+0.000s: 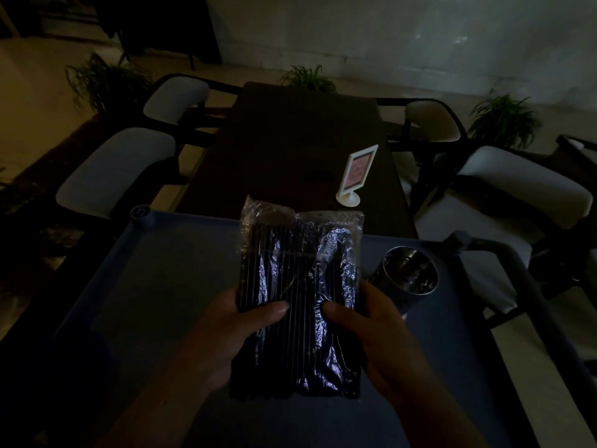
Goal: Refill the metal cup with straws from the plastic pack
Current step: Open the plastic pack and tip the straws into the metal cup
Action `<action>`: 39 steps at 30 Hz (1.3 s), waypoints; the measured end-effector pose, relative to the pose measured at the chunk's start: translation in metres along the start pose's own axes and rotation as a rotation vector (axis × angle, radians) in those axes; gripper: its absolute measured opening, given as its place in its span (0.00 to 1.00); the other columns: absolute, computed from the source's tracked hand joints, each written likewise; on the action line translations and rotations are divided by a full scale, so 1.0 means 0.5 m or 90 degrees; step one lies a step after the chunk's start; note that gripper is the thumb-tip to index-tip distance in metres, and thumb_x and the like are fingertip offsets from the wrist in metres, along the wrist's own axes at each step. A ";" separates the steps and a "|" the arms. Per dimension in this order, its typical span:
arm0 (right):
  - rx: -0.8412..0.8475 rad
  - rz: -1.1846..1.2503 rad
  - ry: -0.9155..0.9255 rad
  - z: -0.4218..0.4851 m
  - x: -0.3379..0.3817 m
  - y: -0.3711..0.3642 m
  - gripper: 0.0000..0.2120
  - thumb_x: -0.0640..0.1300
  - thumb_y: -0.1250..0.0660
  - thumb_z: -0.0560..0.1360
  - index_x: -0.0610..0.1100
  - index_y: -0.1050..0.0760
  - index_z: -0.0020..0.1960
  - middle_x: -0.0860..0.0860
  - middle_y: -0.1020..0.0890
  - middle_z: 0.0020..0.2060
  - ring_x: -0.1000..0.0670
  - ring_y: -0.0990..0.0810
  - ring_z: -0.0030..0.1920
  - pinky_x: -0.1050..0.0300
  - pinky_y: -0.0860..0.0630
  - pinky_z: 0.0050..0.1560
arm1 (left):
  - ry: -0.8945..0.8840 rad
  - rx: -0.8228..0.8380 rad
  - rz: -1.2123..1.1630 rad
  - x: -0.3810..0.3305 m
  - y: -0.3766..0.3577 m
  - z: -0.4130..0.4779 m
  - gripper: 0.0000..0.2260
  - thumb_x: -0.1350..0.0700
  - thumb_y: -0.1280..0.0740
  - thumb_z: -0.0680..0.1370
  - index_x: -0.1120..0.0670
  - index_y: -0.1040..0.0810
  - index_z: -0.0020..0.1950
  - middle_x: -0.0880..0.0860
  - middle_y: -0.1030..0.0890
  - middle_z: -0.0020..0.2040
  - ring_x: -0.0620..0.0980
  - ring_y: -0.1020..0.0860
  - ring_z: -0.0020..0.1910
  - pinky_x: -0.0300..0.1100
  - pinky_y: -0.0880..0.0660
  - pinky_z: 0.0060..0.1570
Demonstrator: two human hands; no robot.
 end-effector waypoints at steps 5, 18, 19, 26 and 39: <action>-0.013 -0.037 0.018 0.006 0.013 0.000 0.24 0.42 0.27 0.65 0.47 0.26 0.60 0.47 0.15 0.53 0.45 0.15 0.53 0.51 0.18 0.50 | -0.002 0.001 0.006 -0.010 0.000 -0.001 0.16 0.57 0.21 0.64 0.54 0.16 0.50 0.59 0.14 0.49 0.58 0.15 0.49 0.48 0.19 0.41; -0.202 -0.573 0.280 0.030 0.110 -0.045 0.25 0.49 0.30 0.72 0.52 0.34 0.67 0.59 0.31 0.61 0.59 0.28 0.59 0.70 0.29 0.53 | -0.054 -0.043 0.020 -0.027 -0.016 -0.007 0.17 0.55 0.22 0.61 0.52 0.16 0.49 0.54 0.13 0.44 0.53 0.14 0.42 0.41 0.19 0.35; -0.213 -0.604 0.313 0.029 0.112 -0.057 0.27 0.50 0.30 0.72 0.51 0.35 0.67 0.57 0.32 0.63 0.57 0.30 0.61 0.67 0.29 0.56 | -0.062 -0.044 0.026 -0.030 -0.018 -0.007 0.15 0.55 0.22 0.61 0.49 0.15 0.46 0.53 0.13 0.43 0.52 0.14 0.41 0.40 0.19 0.34; -0.168 -0.686 0.404 0.025 0.126 -0.123 0.26 0.52 0.33 0.71 0.49 0.34 0.67 0.51 0.30 0.65 0.51 0.29 0.64 0.50 0.26 0.62 | -0.097 -0.056 0.085 -0.038 -0.028 -0.011 0.16 0.53 0.23 0.66 0.50 0.17 0.53 0.50 0.13 0.49 0.49 0.15 0.48 0.43 0.18 0.44; -0.095 -0.819 0.358 0.048 0.107 -0.175 0.22 0.67 0.43 0.68 0.53 0.33 0.53 0.56 0.23 0.42 0.56 0.23 0.38 0.61 0.25 0.34 | -0.252 -0.159 0.440 -0.012 -0.035 0.013 0.13 0.61 0.33 0.75 0.43 0.26 0.51 0.39 0.21 0.46 0.32 0.22 0.43 0.29 0.24 0.44</action>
Point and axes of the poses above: each hand's wrist, its own z-axis towards the middle knuckle, its own y-axis out of the back of the hand, x = y × z, the point moved 1 cm from there along z, towards the middle knuckle
